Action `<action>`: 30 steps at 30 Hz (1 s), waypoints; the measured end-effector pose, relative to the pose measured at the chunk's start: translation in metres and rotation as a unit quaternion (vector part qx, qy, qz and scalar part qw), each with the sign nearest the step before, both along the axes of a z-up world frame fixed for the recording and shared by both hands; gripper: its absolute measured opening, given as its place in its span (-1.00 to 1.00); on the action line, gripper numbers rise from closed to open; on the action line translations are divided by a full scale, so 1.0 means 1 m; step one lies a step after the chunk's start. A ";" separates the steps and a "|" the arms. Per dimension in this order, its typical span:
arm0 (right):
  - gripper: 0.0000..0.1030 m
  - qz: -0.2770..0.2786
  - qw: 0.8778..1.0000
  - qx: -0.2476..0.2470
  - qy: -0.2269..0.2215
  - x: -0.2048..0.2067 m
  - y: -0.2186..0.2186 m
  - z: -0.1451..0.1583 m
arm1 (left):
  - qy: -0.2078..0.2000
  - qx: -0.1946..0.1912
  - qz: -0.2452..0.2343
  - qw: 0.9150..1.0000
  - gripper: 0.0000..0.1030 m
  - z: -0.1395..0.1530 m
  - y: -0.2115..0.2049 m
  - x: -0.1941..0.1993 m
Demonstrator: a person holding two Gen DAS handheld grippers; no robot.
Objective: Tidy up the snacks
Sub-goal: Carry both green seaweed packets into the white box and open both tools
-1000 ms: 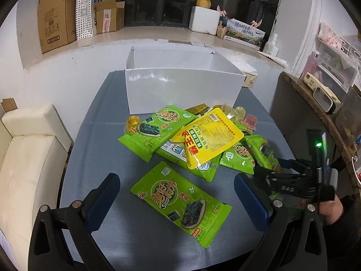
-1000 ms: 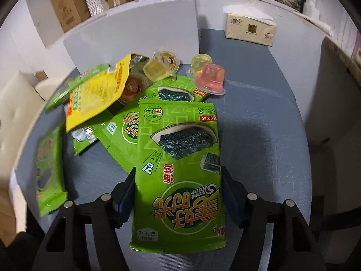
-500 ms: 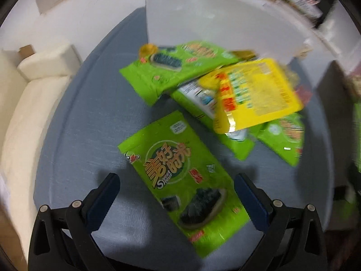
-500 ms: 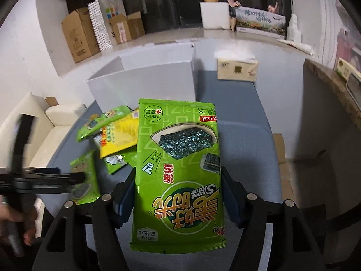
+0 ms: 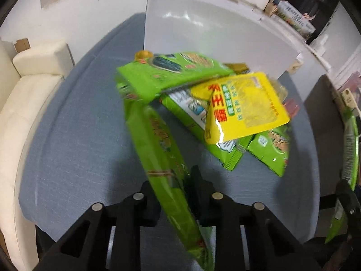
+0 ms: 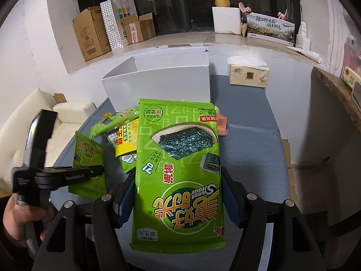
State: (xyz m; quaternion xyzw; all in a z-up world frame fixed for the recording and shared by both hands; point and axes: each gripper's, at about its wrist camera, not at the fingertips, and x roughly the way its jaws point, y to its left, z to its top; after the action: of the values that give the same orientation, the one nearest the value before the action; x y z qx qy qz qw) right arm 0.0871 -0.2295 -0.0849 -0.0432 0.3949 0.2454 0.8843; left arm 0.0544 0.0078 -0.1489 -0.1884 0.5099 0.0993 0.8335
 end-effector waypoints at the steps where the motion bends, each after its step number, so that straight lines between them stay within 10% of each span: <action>1: 0.39 0.002 1.000 0.001 -0.001 -0.001 0.000 0.000 | -0.018 -0.009 -0.005 1.000 -0.56 0.006 0.003 -0.005; 17: 0.39 0.037 0.999 0.037 -0.003 0.002 0.023 0.018 | -0.166 0.008 -0.047 0.985 -0.68 0.101 0.035 -0.043; 30: 0.39 0.025 0.998 0.033 -0.045 0.175 0.101 0.086 | -0.191 0.013 -0.074 0.979 -0.68 0.156 0.089 0.164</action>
State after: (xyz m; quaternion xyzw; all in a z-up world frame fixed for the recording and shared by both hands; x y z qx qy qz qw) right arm 0.2623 -0.1281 0.0007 -0.0349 0.3456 0.2782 0.8955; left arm 0.2183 0.0965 0.0069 -0.1554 0.3521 0.0060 0.9229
